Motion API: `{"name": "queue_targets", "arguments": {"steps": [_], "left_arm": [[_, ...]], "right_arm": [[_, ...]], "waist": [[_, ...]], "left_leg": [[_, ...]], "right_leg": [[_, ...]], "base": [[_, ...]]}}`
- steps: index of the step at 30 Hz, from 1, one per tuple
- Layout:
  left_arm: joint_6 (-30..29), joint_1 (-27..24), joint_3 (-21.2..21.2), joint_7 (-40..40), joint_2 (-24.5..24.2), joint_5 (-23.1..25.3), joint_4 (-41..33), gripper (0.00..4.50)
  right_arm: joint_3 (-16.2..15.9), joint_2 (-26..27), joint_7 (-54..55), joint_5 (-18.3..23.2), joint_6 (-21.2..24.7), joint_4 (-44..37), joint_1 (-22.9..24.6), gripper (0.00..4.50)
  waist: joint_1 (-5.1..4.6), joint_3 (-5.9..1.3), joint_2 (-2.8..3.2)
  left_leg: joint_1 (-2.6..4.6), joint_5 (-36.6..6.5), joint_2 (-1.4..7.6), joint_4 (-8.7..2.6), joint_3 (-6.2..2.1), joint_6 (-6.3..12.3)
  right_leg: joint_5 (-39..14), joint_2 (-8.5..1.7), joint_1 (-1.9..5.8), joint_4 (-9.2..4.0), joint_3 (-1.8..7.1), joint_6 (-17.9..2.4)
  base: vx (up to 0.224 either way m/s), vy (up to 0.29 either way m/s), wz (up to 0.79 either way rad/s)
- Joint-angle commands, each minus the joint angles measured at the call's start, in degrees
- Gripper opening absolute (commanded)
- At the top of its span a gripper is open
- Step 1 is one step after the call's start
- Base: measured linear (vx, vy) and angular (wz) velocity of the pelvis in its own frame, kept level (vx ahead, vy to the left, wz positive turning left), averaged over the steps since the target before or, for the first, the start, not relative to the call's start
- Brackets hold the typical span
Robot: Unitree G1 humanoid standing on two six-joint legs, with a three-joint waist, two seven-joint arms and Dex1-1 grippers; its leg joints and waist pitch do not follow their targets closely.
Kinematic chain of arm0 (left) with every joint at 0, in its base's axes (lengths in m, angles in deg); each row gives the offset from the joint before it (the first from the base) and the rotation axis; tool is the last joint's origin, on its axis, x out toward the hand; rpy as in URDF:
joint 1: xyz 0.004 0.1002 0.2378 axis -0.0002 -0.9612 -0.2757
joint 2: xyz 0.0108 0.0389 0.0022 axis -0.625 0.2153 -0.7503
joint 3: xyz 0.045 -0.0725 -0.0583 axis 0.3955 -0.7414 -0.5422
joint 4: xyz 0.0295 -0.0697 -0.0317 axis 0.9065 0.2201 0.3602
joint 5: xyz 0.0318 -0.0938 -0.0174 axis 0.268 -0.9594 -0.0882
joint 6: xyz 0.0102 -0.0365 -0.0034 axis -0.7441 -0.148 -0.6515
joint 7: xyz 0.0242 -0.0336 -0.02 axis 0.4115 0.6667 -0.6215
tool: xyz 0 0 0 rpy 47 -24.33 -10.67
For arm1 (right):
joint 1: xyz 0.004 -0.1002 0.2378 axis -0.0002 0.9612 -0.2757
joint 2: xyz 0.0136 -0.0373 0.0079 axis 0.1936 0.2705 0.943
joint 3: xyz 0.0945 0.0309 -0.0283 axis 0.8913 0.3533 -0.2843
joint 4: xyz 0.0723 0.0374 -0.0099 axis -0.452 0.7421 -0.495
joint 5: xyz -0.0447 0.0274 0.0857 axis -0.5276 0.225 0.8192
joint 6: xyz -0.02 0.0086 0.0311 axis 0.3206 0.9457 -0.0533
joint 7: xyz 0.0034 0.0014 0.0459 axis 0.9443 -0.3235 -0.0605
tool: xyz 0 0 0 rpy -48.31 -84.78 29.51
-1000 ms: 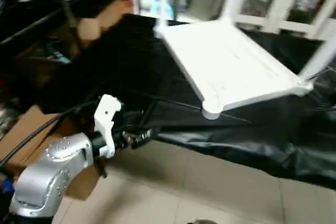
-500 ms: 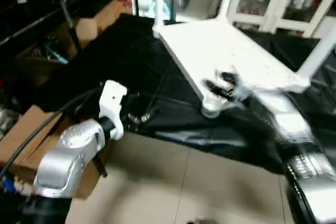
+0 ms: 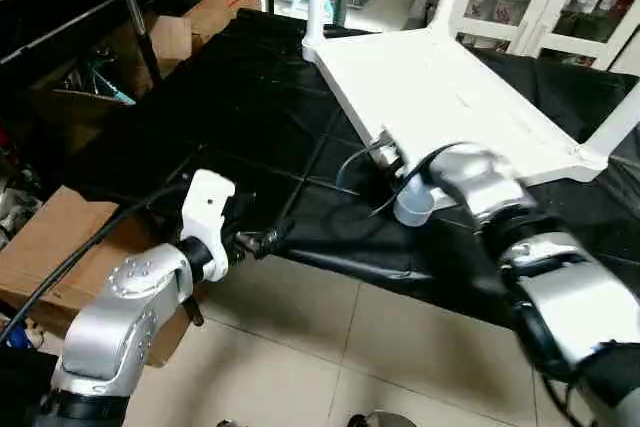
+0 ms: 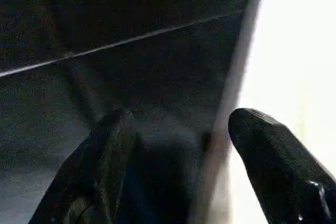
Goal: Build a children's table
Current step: Rotate table base
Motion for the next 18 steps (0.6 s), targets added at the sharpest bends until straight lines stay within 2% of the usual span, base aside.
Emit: {"name": "queue_targets", "arguments": {"steps": [1,3,5,6,9,10,11,12,13,14,15,16,17,18], "left_arm": [[-0.8,-0.3,-0.4,0.2,-0.6,-0.1,-1.6,4.44],[-0.9,-0.2,-0.4,0.3,-0.7,-0.2,-1.7,4.44],[-1.1,-0.2,-0.4,0.5,-1.0,-0.2,-1.7,4.44],[-1.1,-0.2,-0.4,0.8,-1.2,-0.3,-1.7,4.44],[-1.2,-0.2,-0.3,1.0,-1.3,-0.2,-1.7,4.44],[-0.9,0.0,-0.1,1.0,-1.2,-0.2,-1.8,4.44],[-0.8,0.1,-0.1,1.0,-1.0,-0.2,-1.9,4.44],[-0.3,0.4,-0.1,0.3,-0.1,-0.3,-2.2,4.44],[-0.3,0.4,-0.1,0.3,-0.1,-0.3,-2.2,4.44],[0.1,1.2,-1.1,-3.5,2.1,0.4,-1.7,4.44],[0.2,1.3,-1.4,-4.5,2.7,0.6,-1.6,4.44],[0.2,2.0,-3.3,-10.1,5.8,1.6,-0.1,4.44],[0.3,2.2,-3.9,-12.0,7.0,1.9,0.5,4.44],[1.6,2.6,-5.6,-16.5,10.0,2.5,1.7,4.44]], "right_arm": [[2.6,0.4,-4.6,2.3,4.0,2.0,-0.4,3.24],[2.8,0.5,-5.3,2.3,4.7,2.7,-0.4,3.24],[1.1,-0.4,-2.5,-0.9,2.4,4.3,-0.2,3.24],[0.9,-0.6,-1.4,-1.5,1.4,4.7,-0.4,3.24],[1.1,-0.7,-1.6,-1.6,0.0,5.0,-0.7,3.24],[2.3,-0.6,-4.0,-0.5,-2.1,4.2,-0.7,3.24],[3.0,-0.5,-5.3,0.3,-3.1,3.8,-0.7,3.24],[6.2,-0.3,-10.3,3.9,-6.6,1.7,-0.7,3.24],[6.2,-0.3,-10.3,3.9,-6.6,1.7,-0.7,3.24],[9.6,-0.8,-12.2,7.5,-8.3,-1.5,0.1,3.24],[10.2,-0.9,-12.2,8.0,-8.5,-2.1,0.3,3.24],[12.7,-1.9,-10.0,10.4,-7.4,-6.7,2.2,3.24],[13.4,-2.3,-9.0,11.0,-6.6,-8.6,3.1,3.24],[14.8,-3.3,-6.7,12.4,-5.5,-15.5,6.5,3.24]], "waist": [[0.23,-3.59,0.8],[0.33,-3.51,0.81],[0.54,-3.4,0.87],[0.87,-3.4,1.33],[1.27,-3.41,1.05],[1.33,-3.27,1.0],[1.5,-3.53,1.57],[1.5,-3.71,1.12],[1.55,-3.66,1.11],[1.73,-4.09,1.94],[1.68,-3.99,1.67],[2.02,-4.27,2.72],[2.02,-4.27,2.72],[2.69,-4.07,3.28]], "left_leg": [[1.64,-8.8,3.04,-4.36,-0.55,3.85],[1.78,-9.1,3.12,-4.46,-0.55,3.37],[1.82,-9.0,3.1,-4.49,-0.48,2.72],[1.88,-9.1,3.03,-4.52,-0.47,1.71],[1.9,-9.7,2.94,-4.46,-0.28,1.39],[1.81,-10.8,2.94,-4.54,-0.27,1.26],[1.92,-11.5,2.95,-4.48,-0.33,1.09],[1.77,-12.0,3.11,-4.4,-0.3,1.2],[1.83,-12.4,3.17,-4.46,-0.19,1.47],[1.95,-12.1,3.29,-4.32,-0.14,1.36],[1.97,-12.1,3.35,-4.36,0.0,1.39],[2.05,-10.7,3.28,-4.23,-0.08,1.39],[2.05,-10.7,3.28,-4.23,-0.08,1.39],[2.51,-11.6,3.24,-4.28,-0.06,0.83]], "right_leg": [[-7.1,-3.04,2.94,-2.72,2.49,-17.1],[-6.8,-2.96,2.84,-2.67,2.44,-17.2],[-7.0,-3.06,2.75,-2.67,2.42,-17.2],[-7.6,-3.05,2.74,-2.61,2.37,-17.0],[-8.1,-3.11,2.75,-2.72,2.52,-16.7],[-9.4,-3.13,2.71,-2.82,2.56,-16.4],[-9.8,-3.25,2.85,-2.73,2.54,-16.3],[-9.5,-3.37,2.98,-2.75,2.59,-16.2],[-9.6,-3.36,2.97,-2.84,2.59,-16.2],[-8.9,-3.36,3.11,-2.56,2.51,-16.5],[-8.4,-3.25,3.09,-2.78,2.54,-16.3],[-6.4,-3.08,3.23,-2.28,2.38,-16.9],[-6.4,-3.08,3.23,-2.28,2.38,-16.9],[-6.6,-2.8,3.19,-2.78,2.28,-15.9]], "base": [[0.0,0.0,0.0],[0.0,0.0,0.0],[0.0,0.0,0.0],[0.0,0.0,0.0],[0.0,0.0,0.0],[0.0,0.0,0.0],[0.0,0.0,0.0],[0.0,0.0,0.0],[0.0,0.0,0.0],[0.0,0.0,0.0],[0.0,0.0,0.0],[0.0,0.0,0.0],[0.0,0.0,0.0],[0.0,0.0,0.0]]}}
